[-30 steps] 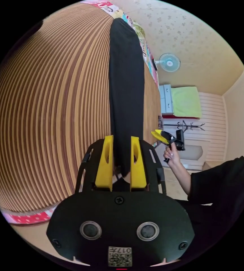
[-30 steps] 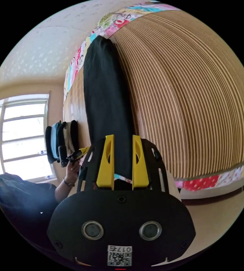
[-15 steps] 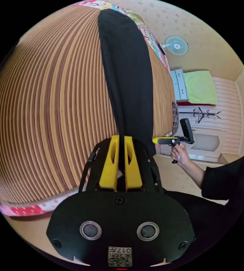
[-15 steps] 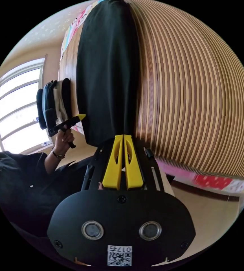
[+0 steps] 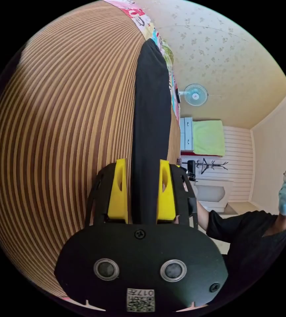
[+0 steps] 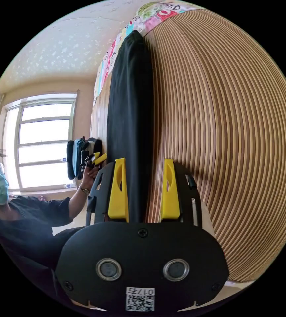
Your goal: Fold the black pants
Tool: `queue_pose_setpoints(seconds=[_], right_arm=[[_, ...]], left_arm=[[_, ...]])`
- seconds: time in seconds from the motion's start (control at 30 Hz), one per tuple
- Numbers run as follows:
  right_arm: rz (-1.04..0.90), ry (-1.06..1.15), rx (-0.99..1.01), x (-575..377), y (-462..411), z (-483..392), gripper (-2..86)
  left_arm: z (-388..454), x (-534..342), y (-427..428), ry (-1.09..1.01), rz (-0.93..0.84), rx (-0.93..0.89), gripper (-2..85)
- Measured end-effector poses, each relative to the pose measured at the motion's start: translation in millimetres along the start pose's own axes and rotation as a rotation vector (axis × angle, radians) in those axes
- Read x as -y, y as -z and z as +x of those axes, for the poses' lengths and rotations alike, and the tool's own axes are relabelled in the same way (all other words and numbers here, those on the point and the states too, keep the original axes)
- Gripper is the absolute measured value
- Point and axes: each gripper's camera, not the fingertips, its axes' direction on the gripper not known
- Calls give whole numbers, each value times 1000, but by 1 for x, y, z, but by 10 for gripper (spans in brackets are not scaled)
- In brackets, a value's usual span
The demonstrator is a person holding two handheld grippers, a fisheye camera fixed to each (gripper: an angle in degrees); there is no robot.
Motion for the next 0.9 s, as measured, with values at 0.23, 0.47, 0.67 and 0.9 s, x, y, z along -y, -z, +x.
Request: queue_pose_setpoints(seconds=[0.23, 0.47, 0.67, 0.9], right_arm=[[-192, 94, 40, 38, -41, -24, 129], [-159, -10, 204, 8, -31, 0, 93], [-173, -50, 417, 15, -30, 0, 39], [12, 167, 668, -65, 84, -128, 14]], left_arm=[[28, 34, -34, 4, -103, 19, 133], [19, -3, -48, 34, -175, -6, 96], [45, -8, -56, -70, -227, -80, 33], [168, -91, 26, -355, -74, -325, 18]])
